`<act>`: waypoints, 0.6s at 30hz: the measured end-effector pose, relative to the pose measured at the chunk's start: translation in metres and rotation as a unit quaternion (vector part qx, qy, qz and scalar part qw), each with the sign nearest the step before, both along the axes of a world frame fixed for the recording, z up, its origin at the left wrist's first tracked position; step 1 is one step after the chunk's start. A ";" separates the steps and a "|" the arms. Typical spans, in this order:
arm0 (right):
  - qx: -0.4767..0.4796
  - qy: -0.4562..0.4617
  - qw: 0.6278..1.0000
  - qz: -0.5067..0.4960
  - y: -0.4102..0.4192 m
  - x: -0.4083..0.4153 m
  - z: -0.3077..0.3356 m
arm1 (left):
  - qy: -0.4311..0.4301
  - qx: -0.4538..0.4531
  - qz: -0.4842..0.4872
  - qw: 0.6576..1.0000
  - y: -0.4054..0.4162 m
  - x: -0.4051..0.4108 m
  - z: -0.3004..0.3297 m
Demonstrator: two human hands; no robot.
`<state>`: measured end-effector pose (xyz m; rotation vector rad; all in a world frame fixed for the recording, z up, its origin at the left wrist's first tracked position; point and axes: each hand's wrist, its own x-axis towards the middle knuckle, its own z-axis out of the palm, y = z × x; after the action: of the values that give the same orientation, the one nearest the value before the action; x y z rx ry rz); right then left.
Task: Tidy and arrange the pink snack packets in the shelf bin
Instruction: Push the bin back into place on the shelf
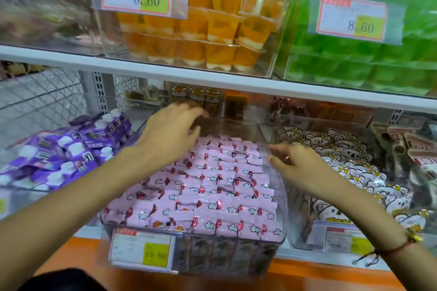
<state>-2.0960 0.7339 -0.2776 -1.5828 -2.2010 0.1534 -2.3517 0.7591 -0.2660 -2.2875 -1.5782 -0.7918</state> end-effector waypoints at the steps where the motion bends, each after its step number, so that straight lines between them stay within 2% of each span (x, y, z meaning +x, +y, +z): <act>1: -0.006 -0.004 1.000 0.002 -0.003 0.000 0.000 | 0.018 0.023 0.020 0.999 -0.015 -0.014 -0.001; 5: -0.032 -0.007 0.999 0.001 -0.012 -0.004 -0.005 | 0.025 -0.039 0.128 0.991 -0.058 -0.056 -0.008; 9: -0.055 -0.014 0.997 -0.054 -0.013 -0.010 -0.005 | 0.023 -0.085 0.196 0.977 -0.068 -0.068 -0.019; 15: -0.069 -0.073 0.992 -0.070 -0.016 -0.007 0.007 | -0.048 -0.091 0.185 0.977 -0.061 -0.065 -0.026; 18: -0.077 -0.081 0.989 -0.097 -0.020 -0.002 0.015 | -0.073 -0.135 0.170 0.973 -0.057 -0.067 -0.027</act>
<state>-2.0980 0.7139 -0.2625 -1.9475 -2.1832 0.1439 -2.4191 0.7026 -0.2931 -2.0732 -2.1900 -0.7047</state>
